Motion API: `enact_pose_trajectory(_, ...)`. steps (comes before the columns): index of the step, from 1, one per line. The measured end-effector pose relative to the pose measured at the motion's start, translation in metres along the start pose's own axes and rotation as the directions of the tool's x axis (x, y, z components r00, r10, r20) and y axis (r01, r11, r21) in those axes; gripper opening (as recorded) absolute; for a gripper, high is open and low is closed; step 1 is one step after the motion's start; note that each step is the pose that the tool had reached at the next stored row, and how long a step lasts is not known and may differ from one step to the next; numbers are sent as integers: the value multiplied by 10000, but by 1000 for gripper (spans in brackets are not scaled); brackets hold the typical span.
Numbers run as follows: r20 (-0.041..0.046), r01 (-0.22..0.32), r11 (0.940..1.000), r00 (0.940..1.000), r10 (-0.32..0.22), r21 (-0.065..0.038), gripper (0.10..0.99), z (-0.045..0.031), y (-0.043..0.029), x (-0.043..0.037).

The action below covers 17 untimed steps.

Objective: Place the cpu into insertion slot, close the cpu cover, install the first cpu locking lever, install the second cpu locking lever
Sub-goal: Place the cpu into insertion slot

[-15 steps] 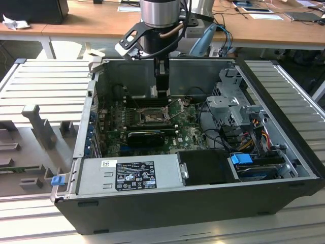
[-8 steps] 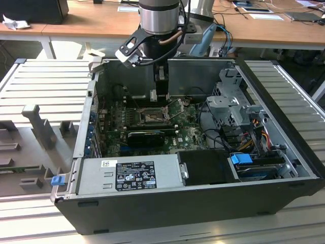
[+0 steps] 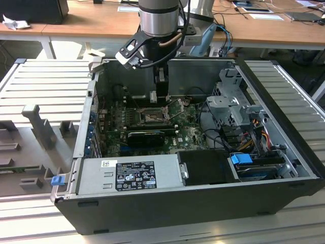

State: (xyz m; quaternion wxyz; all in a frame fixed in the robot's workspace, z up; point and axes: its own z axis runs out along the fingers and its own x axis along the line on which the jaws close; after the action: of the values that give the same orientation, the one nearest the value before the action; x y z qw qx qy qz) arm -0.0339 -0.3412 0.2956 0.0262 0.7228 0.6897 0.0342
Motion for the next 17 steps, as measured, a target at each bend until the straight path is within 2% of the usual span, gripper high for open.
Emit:
enact_pose_trajectory(3, -4, 0, 10000, 10000, 0, 7, 533, 24, -2, 0)
enact_pose_trajectory(13, -17, -1, 10000, 10000, 1, 19, 533, 184, -15, -3)
enact_pose_trajectory(17, -7, 1, 10000, 10000, -1, 19, 533, 214, -18, -3)
